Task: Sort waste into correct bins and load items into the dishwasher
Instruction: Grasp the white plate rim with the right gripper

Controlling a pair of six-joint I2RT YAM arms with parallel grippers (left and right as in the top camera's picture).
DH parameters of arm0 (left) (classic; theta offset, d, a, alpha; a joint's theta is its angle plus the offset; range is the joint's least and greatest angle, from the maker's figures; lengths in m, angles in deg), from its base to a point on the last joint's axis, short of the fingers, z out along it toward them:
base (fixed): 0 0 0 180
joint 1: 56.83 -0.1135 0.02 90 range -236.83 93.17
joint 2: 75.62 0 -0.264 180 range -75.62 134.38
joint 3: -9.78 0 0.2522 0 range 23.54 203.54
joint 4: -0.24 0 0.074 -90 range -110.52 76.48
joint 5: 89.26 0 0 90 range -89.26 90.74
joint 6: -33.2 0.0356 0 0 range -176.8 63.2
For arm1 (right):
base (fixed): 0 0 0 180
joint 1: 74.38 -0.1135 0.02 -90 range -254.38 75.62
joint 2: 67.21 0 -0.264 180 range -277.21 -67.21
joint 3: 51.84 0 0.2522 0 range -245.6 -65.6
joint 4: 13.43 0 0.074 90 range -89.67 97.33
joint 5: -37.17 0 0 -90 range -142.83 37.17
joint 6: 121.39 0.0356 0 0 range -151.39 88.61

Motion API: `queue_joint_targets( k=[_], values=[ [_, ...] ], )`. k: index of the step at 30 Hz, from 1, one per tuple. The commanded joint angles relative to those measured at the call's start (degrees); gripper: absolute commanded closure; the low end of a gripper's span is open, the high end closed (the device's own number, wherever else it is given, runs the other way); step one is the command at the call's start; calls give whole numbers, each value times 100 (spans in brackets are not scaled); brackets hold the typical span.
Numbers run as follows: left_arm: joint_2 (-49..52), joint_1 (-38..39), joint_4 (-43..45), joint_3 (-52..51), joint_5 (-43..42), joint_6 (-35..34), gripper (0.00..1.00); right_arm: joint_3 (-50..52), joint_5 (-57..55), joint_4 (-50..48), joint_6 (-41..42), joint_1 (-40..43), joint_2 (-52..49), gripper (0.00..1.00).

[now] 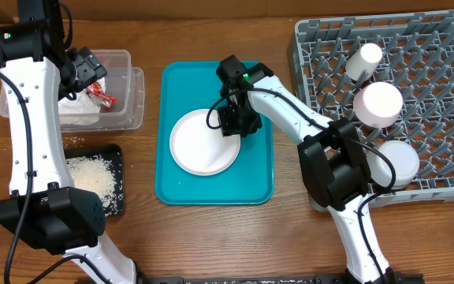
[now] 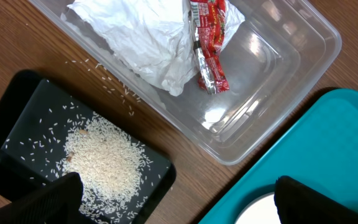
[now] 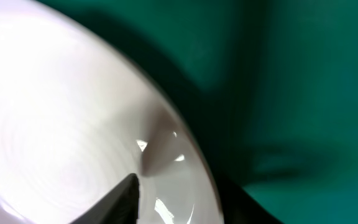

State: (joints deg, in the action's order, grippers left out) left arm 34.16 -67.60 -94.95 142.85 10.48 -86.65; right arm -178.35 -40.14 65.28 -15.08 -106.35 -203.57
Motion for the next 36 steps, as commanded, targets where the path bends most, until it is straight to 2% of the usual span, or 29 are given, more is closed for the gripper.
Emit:
queue_joint_targets(
  k=[1, 2, 6, 7, 9, 15, 24, 28, 33, 36],
  values=[
    [-4, -13, 9, 129, 118, 48, 0, 142, -24, -4, 28, 4, -15, 68],
    [-4, -13, 9, 129, 118, 48, 0, 142, -24, -4, 28, 4, -15, 72],
    [-4, -13, 11, 129, 118, 48, 0, 140, -17, 15, 72, 22, -13, 79],
    [-4, -13, 11, 129, 118, 48, 0, 136, -20, 26, 92, 22, -11, 82],
    [-4, -13, 9, 129, 118, 48, 0, 101, -24, 79, 92, 28, -7, 96],
    [-4, -13, 11, 129, 118, 48, 0, -420, -24, 623, 90, 262, 22, 96],
    [-4, -13, 9, 129, 118, 48, 0, -2168, -181, 1943, -22, 1093, 168, 96],
    [-4, -13, 9, 129, 118, 48, 0, -3077, -997, 2463, -2, 1528, 236, 96],
    [-4, -13, 9, 129, 118, 48, 0, -3904, -2656, 2905, 527, 2085, 264, 96],
    [-4, -13, 9, 129, 118, 48, 0, -4135, -3016, 2994, 605, 2387, 264, 96]
  ],
)
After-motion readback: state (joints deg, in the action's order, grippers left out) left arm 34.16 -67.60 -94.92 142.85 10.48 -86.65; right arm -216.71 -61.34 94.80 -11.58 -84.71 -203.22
